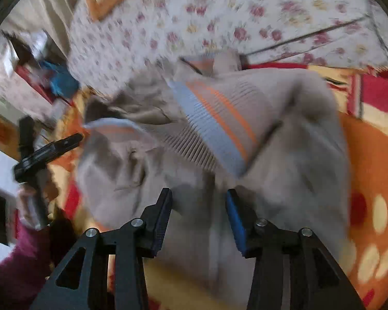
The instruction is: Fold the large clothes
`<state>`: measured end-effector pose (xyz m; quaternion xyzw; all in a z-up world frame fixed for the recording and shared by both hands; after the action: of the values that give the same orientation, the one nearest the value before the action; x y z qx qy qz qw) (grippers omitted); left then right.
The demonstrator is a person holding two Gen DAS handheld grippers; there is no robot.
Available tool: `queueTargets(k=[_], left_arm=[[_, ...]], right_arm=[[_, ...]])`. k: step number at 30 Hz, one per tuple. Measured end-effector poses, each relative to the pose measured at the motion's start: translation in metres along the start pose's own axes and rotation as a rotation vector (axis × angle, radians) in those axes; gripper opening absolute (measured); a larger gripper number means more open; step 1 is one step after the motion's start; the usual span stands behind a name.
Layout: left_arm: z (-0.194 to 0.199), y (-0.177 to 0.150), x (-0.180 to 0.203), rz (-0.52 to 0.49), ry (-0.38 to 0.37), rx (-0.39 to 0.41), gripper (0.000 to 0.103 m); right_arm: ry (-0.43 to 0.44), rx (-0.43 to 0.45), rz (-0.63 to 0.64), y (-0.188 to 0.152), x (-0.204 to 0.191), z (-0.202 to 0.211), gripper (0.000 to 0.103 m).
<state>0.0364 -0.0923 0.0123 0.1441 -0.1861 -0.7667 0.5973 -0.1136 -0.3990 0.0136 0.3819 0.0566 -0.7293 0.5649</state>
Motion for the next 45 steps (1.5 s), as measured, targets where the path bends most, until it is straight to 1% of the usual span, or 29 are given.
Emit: queueTargets(k=[1,2,4,5,6,8,9,11,14,16,18,20,22,23,24,25,26,28,30,33,35,37,38,39,40,42,43,44,45], left_arm=[[-0.012,0.002,0.002,0.01,0.01,-0.01,0.07],[-0.02,0.004,0.001,0.023,0.013,-0.011,0.07],[-0.032,0.015,-0.008,0.091,0.008,0.006,0.07],[-0.032,0.02,-0.016,0.129,0.031,0.023,0.07],[-0.031,0.024,-0.027,0.164,0.057,0.053,0.071],[-0.024,0.026,-0.042,0.195,0.081,0.068,0.071],[-0.021,0.027,-0.048,0.192,0.083,0.063,0.071],[-0.018,0.028,-0.055,0.202,0.078,0.045,0.071],[-0.012,0.026,-0.051,0.204,0.025,0.028,0.071],[-0.008,0.024,-0.043,0.156,0.022,0.037,0.071],[-0.006,0.018,-0.035,0.1,0.04,0.045,0.071],[-0.01,0.013,-0.03,0.068,0.05,0.035,0.071],[-0.015,0.011,-0.028,0.06,0.05,0.013,0.071],[-0.018,0.01,-0.027,0.058,0.05,0.0,0.071],[-0.02,0.01,-0.028,0.057,0.055,-0.008,0.071],[-0.021,0.011,-0.028,0.058,0.061,-0.006,0.071],[-0.021,0.012,-0.028,0.06,0.07,0.0,0.071],[-0.022,0.017,-0.027,0.068,0.078,0.015,0.071],[-0.024,0.019,-0.026,0.064,0.082,0.021,0.071],[-0.028,0.017,-0.025,0.047,0.097,0.014,0.071],[-0.03,0.015,-0.024,0.042,0.106,0.007,0.071],[-0.032,0.014,-0.024,0.05,0.108,0.005,0.071],[-0.033,0.014,-0.024,0.053,0.111,0.004,0.071],[-0.034,0.014,-0.024,0.056,0.114,0.003,0.071],[-0.036,0.014,-0.024,0.064,0.119,0.002,0.072],[-0.039,0.013,-0.025,0.08,0.125,-0.002,0.073],[-0.041,0.013,-0.025,0.086,0.127,-0.005,0.073],[-0.044,0.012,-0.025,0.096,0.131,-0.007,0.073],[-0.045,0.011,-0.026,0.103,0.134,-0.008,0.074]], right_arm=[[-0.034,0.017,-0.015,0.016,0.005,-0.01,0.042],[-0.036,0.054,-0.038,0.032,0.01,-0.015,0.043],[-0.048,0.2,-0.058,0.071,0.02,-0.012,0.044],[-0.051,0.262,-0.097,0.085,0.027,-0.008,0.044],[-0.048,0.295,-0.134,0.092,0.032,-0.005,0.044],[-0.082,0.329,-0.149,0.095,0.029,0.002,0.053],[-0.091,0.315,-0.12,0.089,0.019,0.002,0.058],[-0.059,0.255,-0.025,0.075,-0.01,-0.007,0.061],[-0.024,0.166,0.109,0.061,-0.056,-0.04,0.069],[-0.006,0.099,0.189,0.061,-0.089,-0.076,0.071],[-0.023,0.067,0.244,0.064,-0.112,-0.107,0.072],[-0.054,0.04,0.259,0.071,-0.124,-0.142,0.073],[-0.051,-0.017,0.22,0.079,-0.127,-0.181,0.073],[-0.071,-0.029,0.217,0.084,-0.126,-0.195,0.072],[-0.133,-0.037,0.233,0.086,-0.124,-0.21,0.062],[-0.18,-0.026,0.25,0.088,-0.124,-0.216,0.042],[-0.217,-0.005,0.262,0.092,-0.125,-0.22,0.035],[-0.224,0.044,0.227,0.107,-0.122,-0.229,0.027],[-0.242,0.065,0.195,0.114,-0.115,-0.233,0.025],[-0.173,0.045,0.14,0.11,-0.11,-0.219,0.026],[-0.144,0.038,0.138,0.098,-0.111,-0.185,0.033],[-0.166,0.073,0.13,0.084,-0.102,-0.139,0.063],[-0.202,0.092,0.132,0.079,-0.095,-0.116,0.07],[-0.266,0.113,0.136,0.075,-0.084,-0.093,0.08],[-0.391,0.145,0.146,0.072,-0.066,-0.063,0.084],[-0.587,0.173,0.151,0.071,-0.039,-0.032,0.085],[-0.691,0.158,0.136,0.07,-0.018,-0.021,0.086],[-0.731,0.118,0.112,0.069,0.0,-0.018,0.086],[-0.728,0.073,0.079,0.068,0.019,-0.018,0.086]])
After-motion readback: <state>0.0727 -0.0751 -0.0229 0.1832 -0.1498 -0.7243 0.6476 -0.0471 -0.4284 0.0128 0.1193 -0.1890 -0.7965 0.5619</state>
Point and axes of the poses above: each gripper's, at about its wrist camera, not at the fingertips, and z roughly against the way its jaws point, x to its right, y to its top, the point moved 3 cm from there along -z, roughly the way its jaws point, and after that the axes turned 12 degrees about y, right-handed, at the moved point
